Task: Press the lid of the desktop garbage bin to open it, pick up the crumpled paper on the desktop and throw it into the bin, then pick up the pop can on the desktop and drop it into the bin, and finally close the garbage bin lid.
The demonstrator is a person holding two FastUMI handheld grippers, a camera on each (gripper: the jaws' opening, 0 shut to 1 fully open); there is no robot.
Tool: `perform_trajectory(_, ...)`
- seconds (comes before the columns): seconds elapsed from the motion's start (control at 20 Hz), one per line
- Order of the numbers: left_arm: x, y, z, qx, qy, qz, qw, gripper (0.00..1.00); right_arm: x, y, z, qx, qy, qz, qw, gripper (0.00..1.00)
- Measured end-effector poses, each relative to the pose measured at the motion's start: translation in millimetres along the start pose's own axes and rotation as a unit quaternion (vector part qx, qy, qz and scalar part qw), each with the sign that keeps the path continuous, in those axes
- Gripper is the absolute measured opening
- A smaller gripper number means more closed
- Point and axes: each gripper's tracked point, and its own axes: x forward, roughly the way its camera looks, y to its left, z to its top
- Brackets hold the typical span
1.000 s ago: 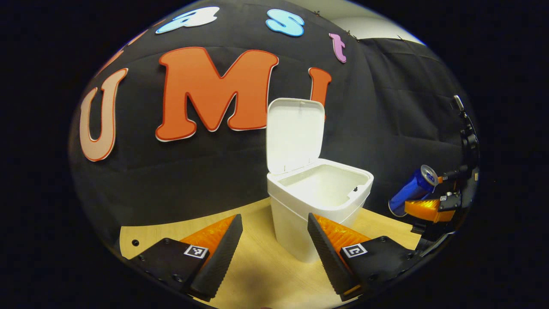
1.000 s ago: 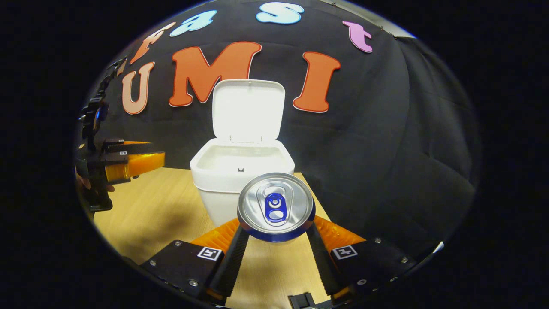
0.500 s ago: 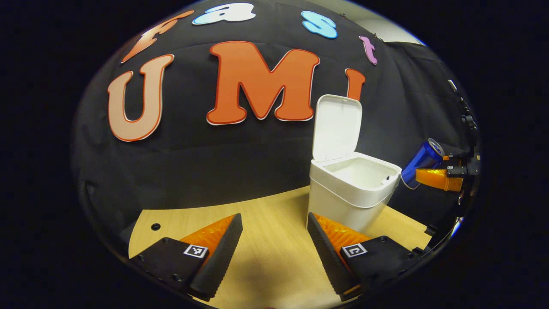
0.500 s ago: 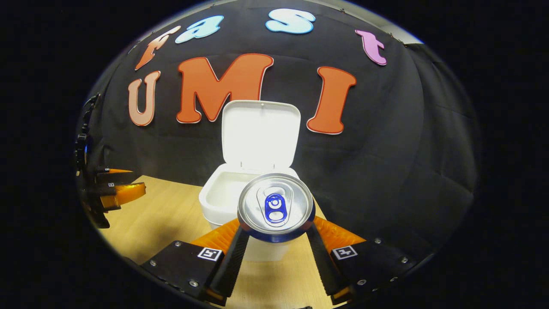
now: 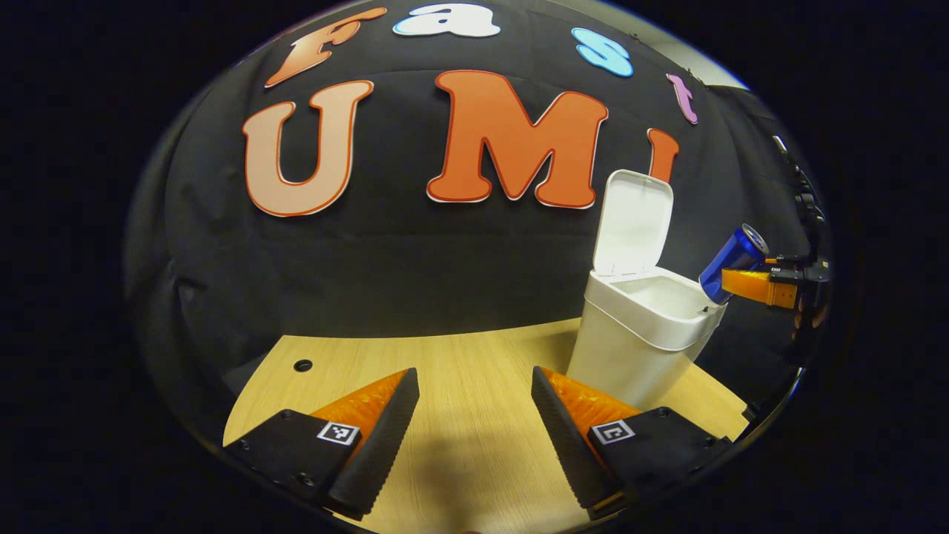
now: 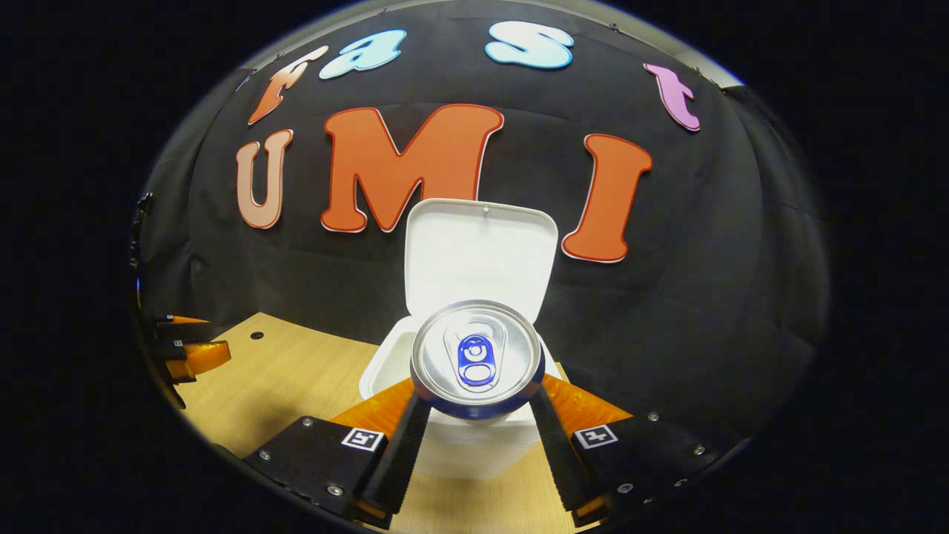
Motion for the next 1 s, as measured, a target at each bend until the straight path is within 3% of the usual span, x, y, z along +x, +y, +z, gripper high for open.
perform_trajectory(0.35,-21,22,-15,-0.026,0.006,0.044,0.999,0.98,25,8,7,-0.016,-0.003,0.024,1.000,0.78)
perform_trajectory(1.0,-75,43,-46,0.007,0.017,0.129,0.991,0.98,62,19,-16,-0.032,0.024,0.057,0.998,0.79)
